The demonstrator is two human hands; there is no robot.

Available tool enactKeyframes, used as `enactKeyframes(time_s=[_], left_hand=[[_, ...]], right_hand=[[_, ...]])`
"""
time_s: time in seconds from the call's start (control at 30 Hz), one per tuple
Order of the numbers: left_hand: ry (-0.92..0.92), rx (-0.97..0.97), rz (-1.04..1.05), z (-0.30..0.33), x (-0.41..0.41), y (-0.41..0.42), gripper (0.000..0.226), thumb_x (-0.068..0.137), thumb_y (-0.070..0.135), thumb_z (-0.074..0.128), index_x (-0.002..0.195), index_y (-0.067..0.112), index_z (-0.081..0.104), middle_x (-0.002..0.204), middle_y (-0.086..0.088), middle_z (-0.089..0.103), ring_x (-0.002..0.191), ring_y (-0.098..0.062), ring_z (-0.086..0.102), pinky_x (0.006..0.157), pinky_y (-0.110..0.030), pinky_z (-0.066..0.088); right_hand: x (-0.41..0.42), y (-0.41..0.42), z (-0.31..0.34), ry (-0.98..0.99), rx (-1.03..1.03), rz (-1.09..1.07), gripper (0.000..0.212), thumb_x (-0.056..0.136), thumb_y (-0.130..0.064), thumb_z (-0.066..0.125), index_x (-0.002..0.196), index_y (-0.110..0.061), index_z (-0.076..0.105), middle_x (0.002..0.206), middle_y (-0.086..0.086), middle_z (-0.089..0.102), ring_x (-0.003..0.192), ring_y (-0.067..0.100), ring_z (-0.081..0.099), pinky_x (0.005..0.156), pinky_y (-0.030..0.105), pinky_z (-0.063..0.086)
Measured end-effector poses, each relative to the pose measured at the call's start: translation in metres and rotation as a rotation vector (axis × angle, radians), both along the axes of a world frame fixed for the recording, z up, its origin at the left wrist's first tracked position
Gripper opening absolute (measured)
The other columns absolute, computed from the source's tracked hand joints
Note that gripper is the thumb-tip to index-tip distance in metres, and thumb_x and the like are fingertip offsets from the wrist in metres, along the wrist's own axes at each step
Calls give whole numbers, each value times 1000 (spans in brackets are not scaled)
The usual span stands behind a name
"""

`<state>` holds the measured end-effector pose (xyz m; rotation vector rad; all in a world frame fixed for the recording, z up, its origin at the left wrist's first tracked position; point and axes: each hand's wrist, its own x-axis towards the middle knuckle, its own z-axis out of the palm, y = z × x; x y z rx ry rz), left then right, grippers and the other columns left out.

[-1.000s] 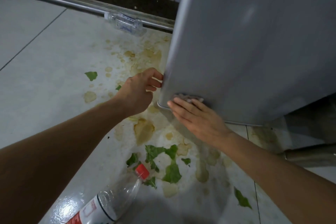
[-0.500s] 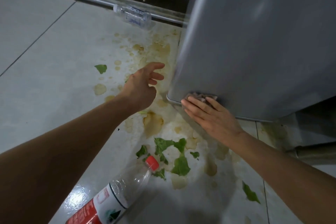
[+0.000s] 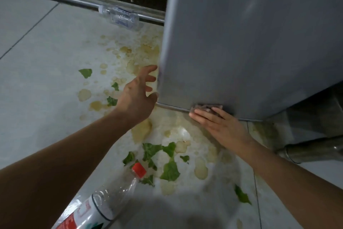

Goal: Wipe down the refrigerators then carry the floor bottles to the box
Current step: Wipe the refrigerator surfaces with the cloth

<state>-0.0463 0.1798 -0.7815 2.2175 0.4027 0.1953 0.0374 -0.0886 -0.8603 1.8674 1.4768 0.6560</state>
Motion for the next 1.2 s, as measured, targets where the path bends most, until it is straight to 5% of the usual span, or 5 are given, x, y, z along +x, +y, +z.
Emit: enactKeyframes(time_s=[0.2,0.47,0.9,1.03,1.2], left_hand=[[-29,80,203,-3,17,-27,27,87,32,62,106,24,44,102,8,61,91,-18,62,75,-40,53],[-6,159,179,0,17,-23,24,86,32,63,93,25,41,88,13,56,77,-14,58,69,-34,48],[312,224,109,20,4,-28,53,88,27,61,134,17,37,130,-3,57,105,-27,60,80,-37,50],[244,404,-117,36,-25,-39,40,88,21,62,124,21,45,120,-1,61,94,-17,61,74,-33,53],[-160,898,-488,65,-24,-50,46,68,0,74,111,12,61,116,-8,63,103,-28,62,81,-40,50]], right_hand=[[14,-77,22,-3,-208,-152,63,86,-16,52,146,-24,35,160,-6,-7,144,10,-10,116,41,-6],[-9,21,19,252,155,-13,58,86,-5,21,136,-13,49,151,-11,34,138,8,33,111,28,29],[0,-70,34,196,297,-189,71,74,1,56,142,-14,43,155,1,21,142,18,22,113,41,30],[-31,-32,34,292,869,-291,25,82,-11,61,105,-17,71,121,10,49,104,29,51,87,40,45],[-56,45,39,565,1216,-500,25,63,3,73,86,-6,65,88,16,57,80,30,56,53,30,50]])
